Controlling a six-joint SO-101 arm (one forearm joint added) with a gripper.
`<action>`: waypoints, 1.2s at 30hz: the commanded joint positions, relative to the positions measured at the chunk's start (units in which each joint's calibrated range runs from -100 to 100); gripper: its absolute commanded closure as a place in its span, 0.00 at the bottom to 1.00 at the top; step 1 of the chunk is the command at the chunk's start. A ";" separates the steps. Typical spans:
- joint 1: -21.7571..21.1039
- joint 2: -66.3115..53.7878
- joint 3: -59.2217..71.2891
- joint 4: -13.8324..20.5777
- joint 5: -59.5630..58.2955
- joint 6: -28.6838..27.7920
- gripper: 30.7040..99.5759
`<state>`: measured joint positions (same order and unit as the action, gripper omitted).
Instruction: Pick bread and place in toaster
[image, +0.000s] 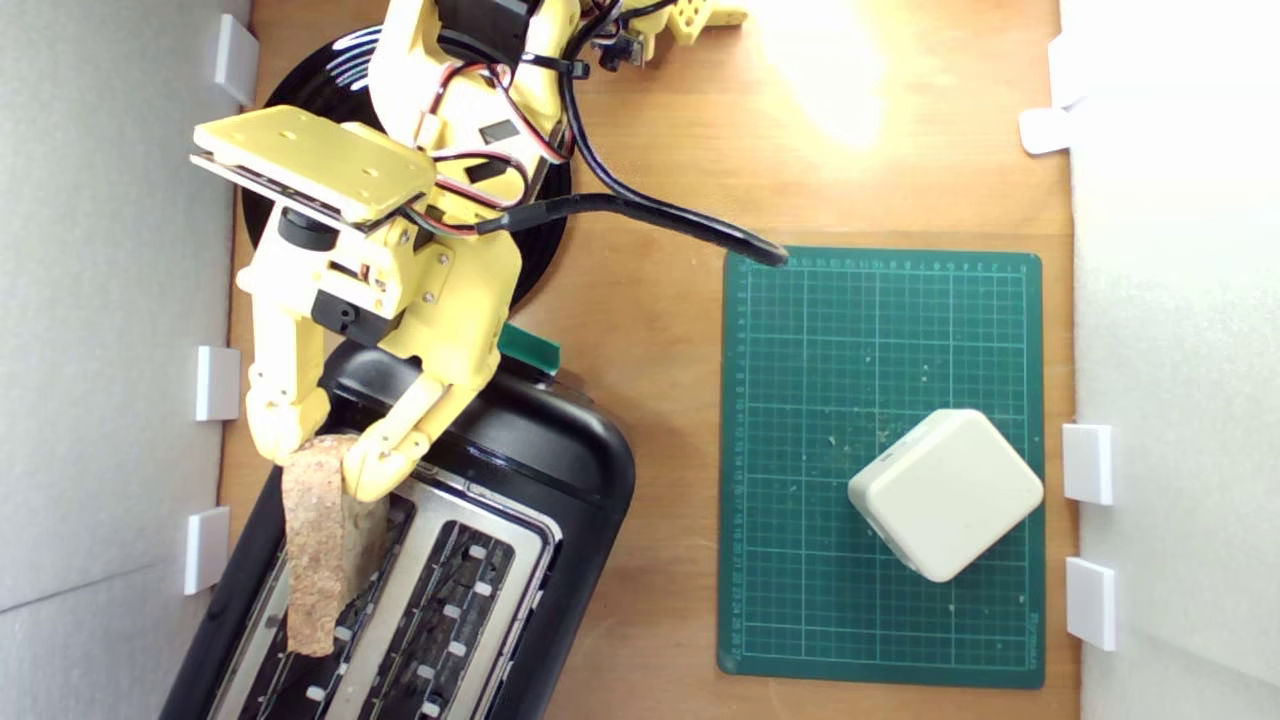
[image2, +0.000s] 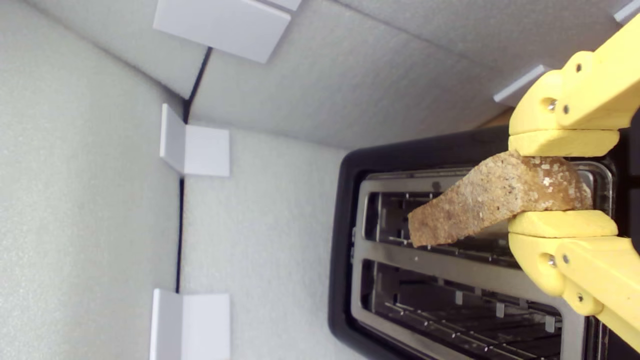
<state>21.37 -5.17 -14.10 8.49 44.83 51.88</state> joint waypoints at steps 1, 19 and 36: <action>0.87 1.26 -2.01 0.67 -0.29 -0.06 0.62; 1.11 7.91 -1.83 0.04 -7.37 -1.00 0.41; 0.46 -2.32 -2.01 -5.40 -7.71 -1.05 0.36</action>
<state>21.46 0.04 -14.38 5.02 37.97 51.05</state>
